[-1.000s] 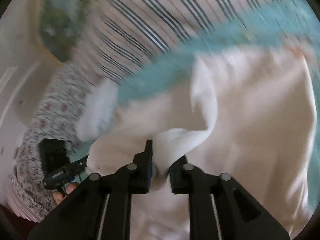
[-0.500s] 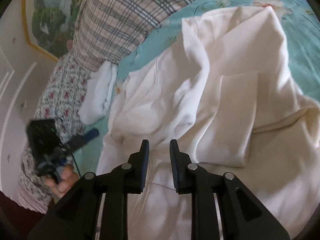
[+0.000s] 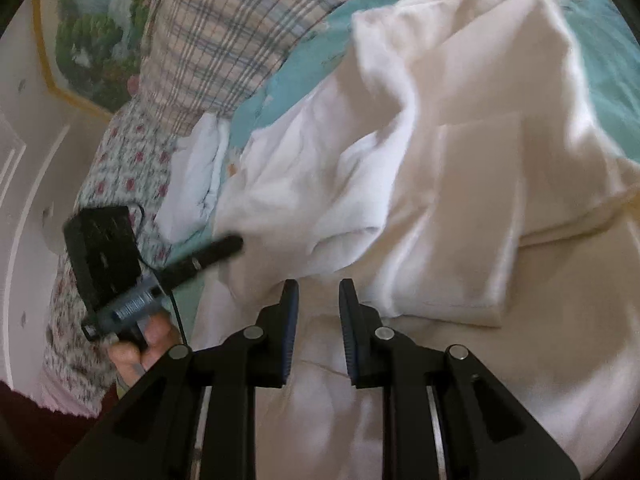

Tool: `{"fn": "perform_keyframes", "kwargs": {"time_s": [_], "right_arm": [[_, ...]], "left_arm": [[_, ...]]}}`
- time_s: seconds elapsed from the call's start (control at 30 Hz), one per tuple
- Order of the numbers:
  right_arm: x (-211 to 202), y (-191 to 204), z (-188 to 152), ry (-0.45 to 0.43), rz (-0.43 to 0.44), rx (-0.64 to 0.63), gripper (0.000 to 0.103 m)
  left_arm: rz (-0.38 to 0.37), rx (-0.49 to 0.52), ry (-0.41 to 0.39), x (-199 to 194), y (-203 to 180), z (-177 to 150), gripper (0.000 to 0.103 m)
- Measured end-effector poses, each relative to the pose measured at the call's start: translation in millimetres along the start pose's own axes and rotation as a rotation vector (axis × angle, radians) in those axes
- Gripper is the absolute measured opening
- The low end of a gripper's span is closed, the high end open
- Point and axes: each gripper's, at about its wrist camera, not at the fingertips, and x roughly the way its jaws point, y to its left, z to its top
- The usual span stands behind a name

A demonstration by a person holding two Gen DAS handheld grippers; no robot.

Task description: Fold large clothes

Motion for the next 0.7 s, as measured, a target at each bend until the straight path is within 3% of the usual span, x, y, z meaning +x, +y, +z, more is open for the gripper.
{"fn": "perform_keyframes", "kwargs": {"time_s": [0.1, 0.17, 0.3, 0.4, 0.53, 0.63, 0.7], "right_arm": [[26.9, 12.7, 10.7, 0.065, -0.014, -0.048, 0.021], [44.0, 14.9, 26.3, 0.058, -0.061, -0.052, 0.021], [29.0, 3.7, 66.1, -0.184, -0.092, 0.015, 0.021], [-1.4, -4.9, 74.1, -0.349, -0.098, 0.061, 0.021], [-11.8, -19.8, 58.8, -0.255, -0.253, 0.078, 0.026], [-33.1, -34.4, 37.2, -0.273, -0.248, 0.143, 0.026], [-47.9, -34.3, 29.5, -0.314, -0.254, 0.145, 0.026]], "left_arm": [[-0.046, -0.010, -0.050, -21.5, -2.2, 11.8, 0.004], [-0.073, -0.005, -0.059, -29.6, -5.4, 13.7, 0.004], [-0.062, 0.017, -0.007, -17.8, -11.3, 0.9, 0.004], [-0.089, 0.003, 0.033, -6.5, -10.6, -11.3, 0.004], [-0.110, -0.006, 0.125, 18.4, -11.5, -33.8, 0.006], [-0.104, -0.032, 0.172, 20.3, -9.8, -48.4, 0.008], [-0.105, -0.056, 0.150, 5.5, -5.2, -52.9, 0.014]]}}
